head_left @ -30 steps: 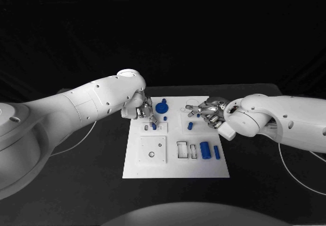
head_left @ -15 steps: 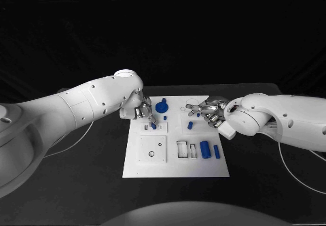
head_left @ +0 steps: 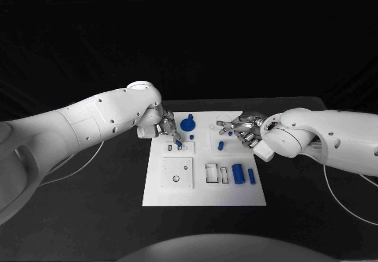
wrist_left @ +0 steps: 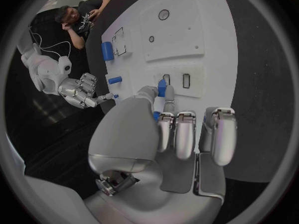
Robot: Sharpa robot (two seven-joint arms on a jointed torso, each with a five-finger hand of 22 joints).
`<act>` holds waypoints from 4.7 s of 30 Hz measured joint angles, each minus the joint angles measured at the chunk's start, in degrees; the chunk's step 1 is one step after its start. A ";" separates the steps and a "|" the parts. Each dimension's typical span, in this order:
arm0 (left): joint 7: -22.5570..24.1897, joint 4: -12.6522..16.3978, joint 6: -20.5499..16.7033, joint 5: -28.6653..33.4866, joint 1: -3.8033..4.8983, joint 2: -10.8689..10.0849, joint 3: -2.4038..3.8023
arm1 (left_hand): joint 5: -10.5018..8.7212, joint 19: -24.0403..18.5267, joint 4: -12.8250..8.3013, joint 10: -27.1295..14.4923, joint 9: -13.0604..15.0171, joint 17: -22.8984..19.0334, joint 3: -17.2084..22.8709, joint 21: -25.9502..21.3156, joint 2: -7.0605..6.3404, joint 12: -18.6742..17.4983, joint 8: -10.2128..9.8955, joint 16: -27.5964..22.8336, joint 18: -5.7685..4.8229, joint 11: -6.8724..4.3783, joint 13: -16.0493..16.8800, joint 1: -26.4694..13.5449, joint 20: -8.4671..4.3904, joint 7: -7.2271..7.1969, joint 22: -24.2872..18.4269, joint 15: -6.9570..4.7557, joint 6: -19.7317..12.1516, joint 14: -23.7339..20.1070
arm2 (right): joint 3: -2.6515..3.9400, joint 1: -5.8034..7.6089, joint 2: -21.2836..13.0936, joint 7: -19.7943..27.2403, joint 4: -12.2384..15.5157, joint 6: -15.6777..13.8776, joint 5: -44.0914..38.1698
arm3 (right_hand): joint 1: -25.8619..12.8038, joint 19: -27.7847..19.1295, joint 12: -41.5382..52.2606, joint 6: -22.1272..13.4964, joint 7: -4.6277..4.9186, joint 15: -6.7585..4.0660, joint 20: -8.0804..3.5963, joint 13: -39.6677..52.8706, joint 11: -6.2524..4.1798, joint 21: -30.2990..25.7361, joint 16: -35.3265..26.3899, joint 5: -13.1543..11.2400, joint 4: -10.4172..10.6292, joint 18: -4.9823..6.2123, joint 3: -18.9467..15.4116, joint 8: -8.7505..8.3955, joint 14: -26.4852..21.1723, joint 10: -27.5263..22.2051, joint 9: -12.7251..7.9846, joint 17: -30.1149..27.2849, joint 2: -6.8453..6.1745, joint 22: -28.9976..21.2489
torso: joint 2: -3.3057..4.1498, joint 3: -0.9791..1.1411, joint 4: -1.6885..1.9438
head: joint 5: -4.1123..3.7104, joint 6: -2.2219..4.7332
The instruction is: Assemble the parts on the task board
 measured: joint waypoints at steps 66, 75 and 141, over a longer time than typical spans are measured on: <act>-7.28 22.57 -23.91 -3.46 0.48 -11.35 -3.25 | 0.66 0.00 0.96 0.00 -0.12 -0.03 -0.96 0.00 -1.46 0.00 0.20 0.00 0.01 0.00 -0.02 -1.48 0.00 -0.58 0.02 0.00 1.23 0.00 | 0.00 -0.34 -0.30 0.10 -0.20 -0.01 0.01 | 0.00 0.00 0.00 0.00 0.00 0.00 0.00 0.00 0.00 0.00 0.00 0.00 0.00 0.00 0.00 0.23 0.00 0.00 0.02 -0.03 -0.01 -0.04 | 0.02 0.00 -0.09 | 0.85 -1.18; -7.32 22.93 -24.20 -4.09 0.44 -11.35 -3.39 | 0.66 0.00 1.13 0.00 -0.15 -0.04 -0.81 0.00 -1.45 0.00 0.20 0.00 0.00 0.00 -0.02 -1.47 0.00 -0.58 0.04 0.00 1.23 0.00 | 0.00 -0.38 -0.15 0.13 -0.26 -0.01 0.01 | 0.00 0.00 0.00 0.00 0.00 0.20 0.00 0.00 0.00 0.00 0.00 0.00 0.00 0.00 0.00 0.22 0.20 0.00 0.07 -0.03 -0.01 -0.04 | 0.03 0.00 -0.07 | 0.95 -0.99; -7.37 20.91 -23.23 -4.34 0.22 -9.43 -3.53 | -1.80 0.00 1.49 0.00 -0.15 -0.01 -0.23 -0.22 -0.62 0.00 0.09 0.00 0.00 0.00 0.00 -0.64 0.00 -0.48 0.01 0.00 1.32 0.00 | 0.00 -0.42 0.13 0.18 -0.28 0.00 0.04 | 0.00 0.00 0.00 -0.19 0.20 0.20 0.00 0.01 0.20 0.00 0.00 0.00 0.17 0.00 -0.17 0.45 0.20 0.20 0.08 -0.01 -0.01 -0.04 | 0.07 0.01 -0.10 | 0.85 -1.18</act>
